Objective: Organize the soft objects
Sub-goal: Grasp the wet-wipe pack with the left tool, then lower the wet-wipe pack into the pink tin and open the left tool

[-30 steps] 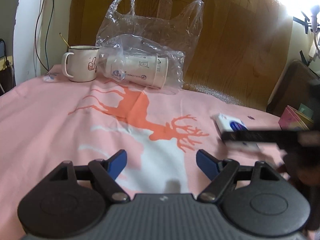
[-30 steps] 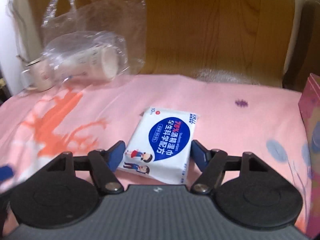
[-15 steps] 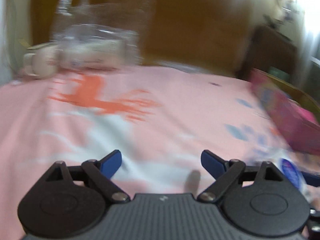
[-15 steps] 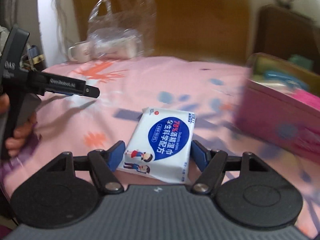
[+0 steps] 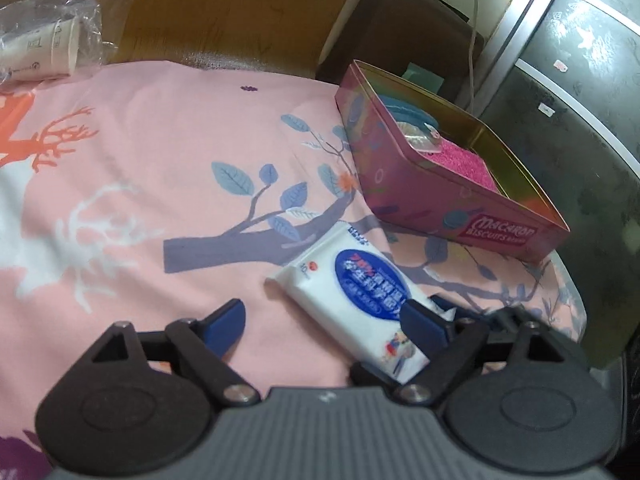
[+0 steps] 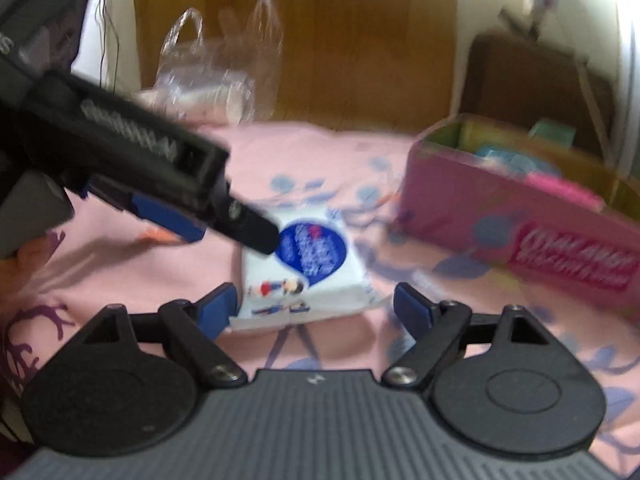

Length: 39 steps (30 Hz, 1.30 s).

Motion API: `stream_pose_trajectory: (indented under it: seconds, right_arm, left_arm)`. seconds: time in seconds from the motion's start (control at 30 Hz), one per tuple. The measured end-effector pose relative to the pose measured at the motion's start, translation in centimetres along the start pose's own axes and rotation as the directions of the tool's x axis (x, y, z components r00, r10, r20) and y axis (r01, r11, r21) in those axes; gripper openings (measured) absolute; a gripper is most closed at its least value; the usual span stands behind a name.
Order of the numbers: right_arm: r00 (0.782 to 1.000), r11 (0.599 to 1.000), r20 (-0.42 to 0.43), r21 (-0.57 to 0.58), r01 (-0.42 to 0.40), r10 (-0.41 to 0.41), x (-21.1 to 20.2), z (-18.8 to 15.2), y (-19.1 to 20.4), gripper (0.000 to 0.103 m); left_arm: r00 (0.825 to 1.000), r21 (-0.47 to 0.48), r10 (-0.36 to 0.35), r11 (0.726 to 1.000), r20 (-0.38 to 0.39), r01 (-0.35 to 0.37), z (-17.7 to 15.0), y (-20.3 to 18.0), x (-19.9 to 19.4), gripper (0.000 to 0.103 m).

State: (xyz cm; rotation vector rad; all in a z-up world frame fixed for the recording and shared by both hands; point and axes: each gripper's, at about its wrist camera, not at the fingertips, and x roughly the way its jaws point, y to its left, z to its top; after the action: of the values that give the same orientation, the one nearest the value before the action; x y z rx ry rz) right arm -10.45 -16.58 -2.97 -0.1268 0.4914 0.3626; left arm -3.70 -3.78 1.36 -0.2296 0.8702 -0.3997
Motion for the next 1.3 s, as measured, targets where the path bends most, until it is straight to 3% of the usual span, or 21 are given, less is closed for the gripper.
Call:
stream_pose_trajectory:
  seconds: [0.03,0.13,0.23,0.37,0.5,0.67,0.7,0.73,0.8,0.9,0.97,1.0,1.1,1.3]
  right_arm:
    - [1.000,0.999,-0.003,0.030,-0.030,0.030,0.2,-0.1,-0.4,0.079]
    - [0.995,0.991,0.027,0.095,-0.094,0.092,0.0,-0.1,-0.8,0.079]
    - [0.994,0.997,0.106,0.074,-0.034,0.027,-1.1,0.0,-0.2,0.078]
    - [0.975,0.995,0.219,0.099,0.017,-0.038,-3.0,1.7,-2.0,0.078]
    - [0.942,0.987,0.313,0.141,0.080,-0.121,-4.5,3.7,-4.8,0.078]
    - [0.912,0.965,0.333,0.191,0.181,-0.238,-3.5,5.1,-9.6,0.079]
    - [0.910,0.959,0.327,0.202,0.197,-0.256,-3.0,5.3,-10.6,0.079]
    - [0.908,0.954,0.317,0.214,0.212,-0.273,-2.3,5.6,-11.8,0.080]
    - [0.911,0.948,0.297,0.225,0.226,-0.287,-0.5,6.2,-14.1,0.082]
    - [0.907,0.929,0.220,0.178,0.325,-0.359,3.4,7.5,-16.0,0.082]
    - [0.894,0.903,0.152,0.168,0.396,-0.421,4.9,7.7,-17.1,0.081]
    - [0.899,0.907,0.164,0.189,0.376,-0.407,4.2,7.2,-17.3,0.082]
    - [0.896,0.910,0.226,0.260,0.322,-0.381,1.7,5.6,-17.3,0.082]
    - [0.865,0.881,0.279,0.358,0.309,-0.416,-2.5,3.6,-15.9,0.081]
  left_arm:
    - [1.000,0.008,-0.001,1.000,0.007,0.001,0.1,-0.1,0.2,0.062]
    - [1.000,0.026,-0.013,1.000,0.004,0.013,0.9,-0.4,0.4,0.049]
    - [0.997,0.020,-0.069,0.997,0.024,0.069,2.7,-1.1,-0.3,0.045]
    - [0.989,0.115,-0.114,0.988,0.091,0.104,6.1,-4.4,-1.1,0.045]
    - [0.978,0.219,-0.162,0.967,0.128,0.132,9.5,-8.3,0.0,0.045]
    - [0.972,0.294,-0.216,0.939,0.094,0.180,12.9,-12.3,5.0,0.046]
    - [0.968,0.302,-0.235,0.932,0.085,0.200,13.7,-13.0,6.2,0.048]
    - [0.967,0.311,-0.238,0.929,0.084,0.202,14.4,-13.6,7.4,0.058]
    - [0.974,0.329,-0.199,0.931,0.103,0.156,15.6,-14.8,10.1,0.077]
    - [0.988,0.320,-0.083,0.947,0.133,0.037,16.8,-15.0,12.7,0.071]
    - [0.987,0.275,-0.093,0.960,0.131,0.054,16.8,-13.7,12.4,0.073]
    - [0.985,0.268,-0.102,0.961,0.141,0.061,16.6,-13.0,11.9,0.074]
    - [0.984,0.276,-0.031,0.961,0.174,-0.018,15.5,-11.6,10.5,0.075]
    - [0.986,0.256,0.051,0.962,0.161,-0.091,12.4,-9.6,7.3,0.084]
